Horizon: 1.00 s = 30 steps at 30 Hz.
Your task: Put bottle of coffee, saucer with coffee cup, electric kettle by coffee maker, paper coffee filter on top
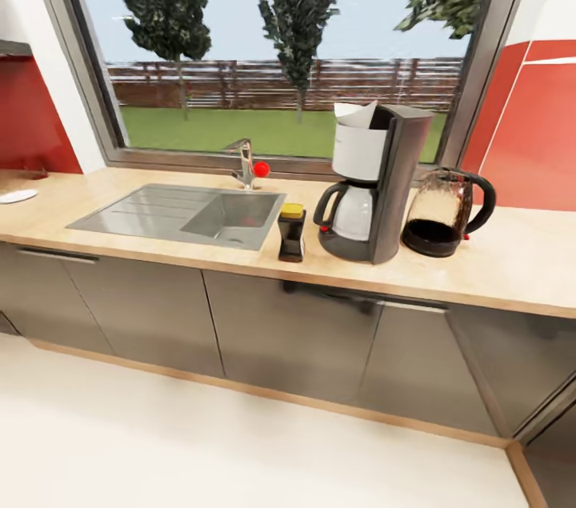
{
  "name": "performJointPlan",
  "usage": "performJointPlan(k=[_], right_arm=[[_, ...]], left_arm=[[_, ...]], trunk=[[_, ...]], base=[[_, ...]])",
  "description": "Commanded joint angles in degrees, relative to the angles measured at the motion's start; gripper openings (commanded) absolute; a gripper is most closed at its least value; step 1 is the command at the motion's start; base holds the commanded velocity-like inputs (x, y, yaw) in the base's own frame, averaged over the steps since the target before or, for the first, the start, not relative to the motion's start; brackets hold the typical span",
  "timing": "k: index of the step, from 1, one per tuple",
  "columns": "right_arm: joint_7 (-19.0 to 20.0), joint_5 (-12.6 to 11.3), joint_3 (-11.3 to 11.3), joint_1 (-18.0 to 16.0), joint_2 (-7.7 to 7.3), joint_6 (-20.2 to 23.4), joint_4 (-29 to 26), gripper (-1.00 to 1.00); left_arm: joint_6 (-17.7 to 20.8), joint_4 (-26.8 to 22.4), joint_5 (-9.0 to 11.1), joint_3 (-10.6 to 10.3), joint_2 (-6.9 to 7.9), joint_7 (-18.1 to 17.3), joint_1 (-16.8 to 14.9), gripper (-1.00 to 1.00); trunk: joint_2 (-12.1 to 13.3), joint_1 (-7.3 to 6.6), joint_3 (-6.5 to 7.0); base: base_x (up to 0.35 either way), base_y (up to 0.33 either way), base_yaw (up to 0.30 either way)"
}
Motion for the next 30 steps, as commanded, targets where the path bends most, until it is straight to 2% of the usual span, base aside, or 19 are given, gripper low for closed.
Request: performJointPlan(k=[1,3,17,20,24,30], right_arm=[[-0.03,0.62,-0.41,-0.04,0.05,-0.45,0.03,1.0],[-1.95,0.64,-0.4,-0.04,0.26,-0.49,0.09,1.0],[-4.53,0.66,-0.33,-0.04,1.17,-0.58,0.71,1.0],[-7.18,0.67,-0.33,-0.04,1.81,-0.59,0.91,1.0],[-12.54,0.73,-0.32,-0.04,3.83,-0.59,1.02,1.0],[-14.93,0.74,-0.28,-0.04,4.82,-0.59,1.05,1.0]], left_arm=[[-0.32,0.04,0.35,-0.48,0.02,-0.07,-0.05,1.0],[-0.32,0.04,0.35,-0.45,0.04,-0.05,-0.05,1.0],[-0.32,0.04,0.35,-0.44,0.05,-0.04,-0.05,1.0],[-0.32,0.04,0.35,-0.44,0.05,-0.04,-0.05,1.0],[-0.32,0.04,0.35,-0.44,0.05,-0.04,-0.05,1.0],[-0.32,0.04,0.35,-0.44,0.05,-0.04,-0.04,1.0]], trunk=[[-0.03,0.0,-0.05],[-0.03,0.0,-0.05],[-0.03,0.0,-0.05],[-0.03,0.0,-0.05],[-0.03,0.0,-0.05],[-0.03,0.0,-0.05]], base=[[0.0,0.0,0.27],[0.0,0.0,0.27],[0.0,0.0,0.271],[0.0,0.0,0.271],[0.0,0.0,0.271],[0.0,0.0,0.271]])
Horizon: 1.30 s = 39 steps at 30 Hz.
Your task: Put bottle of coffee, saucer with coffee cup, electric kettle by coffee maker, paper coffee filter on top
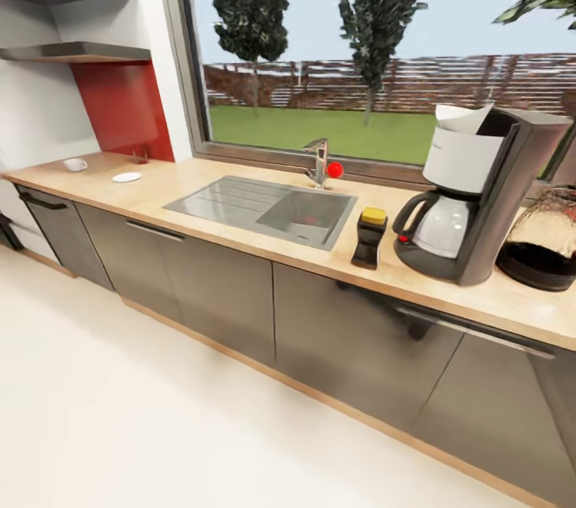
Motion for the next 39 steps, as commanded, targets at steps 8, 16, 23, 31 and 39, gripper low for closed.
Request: performJointPlan(k=[8,16,23,31,39], right_arm=[[-0.1,0.61,-0.42,-0.04,0.17,-0.34,0.03,1.0],[-0.12,0.61,-0.45,-0.04,0.18,-0.34,0.03,1.0],[0.09,0.61,-0.49,-0.04,0.18,-0.32,0.03,1.0],[0.03,0.55,-0.49,-0.04,0.57,-0.34,0.11,1.0],[-3.63,0.29,-0.75,-0.04,0.61,-0.58,17.73,1.0]], left_arm=[[-0.32,0.04,0.35,-0.48,0.01,-0.08,-0.05,1.0],[-0.32,0.04,0.35,-0.48,0.01,-0.08,-0.06,1.0],[-0.32,0.04,0.37,-0.48,0.05,-0.08,-0.06,1.0],[-0.32,0.04,0.35,-0.48,0.1,-0.08,-0.05,1.0],[-0.32,0.04,0.38,-0.48,0.1,-0.08,-0.06,1.0]], trunk=[[-0.03,0.0,-0.05],[-0.03,0.0,-0.05],[-0.03,0.0,-0.05],[-0.03,0.0,-0.05],[-0.03,0.0,-0.05]], base=[[0.0,0.0,0.271],[0.0,0.0,0.271],[0.102,0.032,0.136],[0.114,0.067,0.192],[0.195,0.072,0.069]])
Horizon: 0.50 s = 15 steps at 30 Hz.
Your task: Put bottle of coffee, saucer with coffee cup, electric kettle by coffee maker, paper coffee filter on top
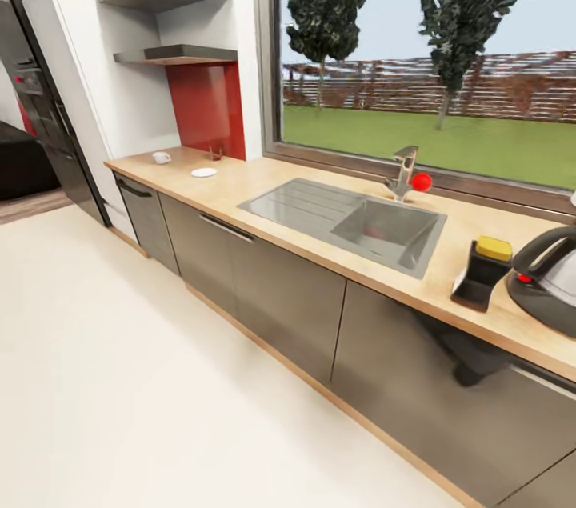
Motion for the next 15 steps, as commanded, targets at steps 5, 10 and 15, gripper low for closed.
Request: performJointPlan(k=[5,10,15], right_arm=[[-9.46,0.36,-0.69,-0.06,-0.06,-0.28,5.87,1.0],[-15.6,0.37,-0.73,-0.06,-0.09,-0.27,6.51,1.0],[-17.46,0.29,-0.7,-0.06,-0.07,-0.24,6.68,1.0]], left_arm=[[-0.32,0.02,0.34,-0.47,0.04,-0.06,-0.04,1.0],[-0.32,0.02,0.35,-0.42,0.08,-0.06,-0.04,1.0],[-0.31,0.02,0.33,-0.41,0.36,-0.06,-0.04,1.0]], trunk=[[-0.02,0.03,-0.05],[-0.02,0.03,-0.05],[-0.02,0.03,-0.05]], base=[[0.297,0.123,0.003],[0.301,0.143,0.001],[0.288,0.183,0.0]])
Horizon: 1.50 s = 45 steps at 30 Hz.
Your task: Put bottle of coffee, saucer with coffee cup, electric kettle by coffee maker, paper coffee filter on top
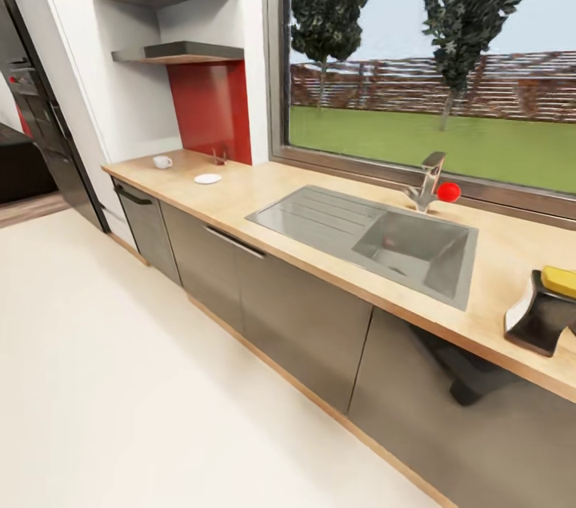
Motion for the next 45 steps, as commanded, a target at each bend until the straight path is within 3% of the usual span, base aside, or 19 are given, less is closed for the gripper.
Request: performJointPlan(k=[1,4,5,7,11,21,29,34,40,45], right_arm=[[0.01,0.55,-0.49,-0.06,-0.05,-0.35,0.16,1.0],[-0.01,0.35,-0.59,-0.06,0.14,-0.21,0.41,1.0],[-0.11,0.36,-0.6,-0.06,1.86,-0.28,0.38,1.0],[-0.18,0.36,-0.62,-0.07,3.32,-0.3,0.26,1.0],[-0.05,0.2,-0.78,-0.3,4.48,-0.3,-1.11,1.0],[0.08,0.49,-0.64,-0.4,4.81,-0.3,-3.75,1.0],[0.46,0.22,-0.69,-0.47,4.99,-0.34,-11.82,1.0],[5.42,0.1,-0.57,-0.64,5.38,-0.37,-24.35,1.0],[12.94,0.32,-0.58,-0.67,5.34,-0.35,-28.3,1.0],[13.63,0.52,-0.57,-0.67,5.23,-0.35,-28.62,1.0]], left_arm=[[-0.33,0.01,0.35,-0.5,0.03,-0.05,-0.03,1.0],[-0.33,0.01,0.36,-0.53,0.07,-0.05,-0.03,1.0],[-0.33,0.01,0.36,-0.51,0.08,-0.05,-0.03,1.0],[-0.33,0.01,0.35,-0.51,0.09,-0.05,-0.03,1.0],[-0.32,0.01,0.35,-0.49,0.1,-0.05,-0.02,1.0],[-0.3,0.09,0.36,-0.48,0.18,-0.05,-0.03,1.0],[-0.32,0.1,0.37,-0.48,0.19,-0.05,-0.03,1.0],[-0.28,0.1,0.36,-0.48,0.2,-0.05,-0.03,1.0],[-0.25,0.15,0.39,-0.48,0.43,-0.05,-0.03,1.0],[-0.26,0.16,0.39,-0.48,0.48,-0.04,-0.03,1.0]], trunk=[[-0.02,0.03,-0.05],[-0.02,0.03,-0.05],[-0.02,0.03,-0.05],[-0.02,0.03,-0.05],[-0.02,0.03,-0.05],[-0.02,0.03,-0.41],[-0.02,0.03,-0.5],[-0.02,0.03,-0.51],[-0.02,0.03,-0.51],[-0.02,0.03,-0.51]], base=[[0.273,0.199,0.0],[0.223,0.172,0.0],[0.094,0.074,0.0],[0.062,0.049,0.0],[0.024,0.019,0.0],[0.004,0.003,0.076],[0.0,0.0,0.026],[0.0,0.0,0.003],[0.0,0.0,0.0],[0.0,0.0,0.066]])
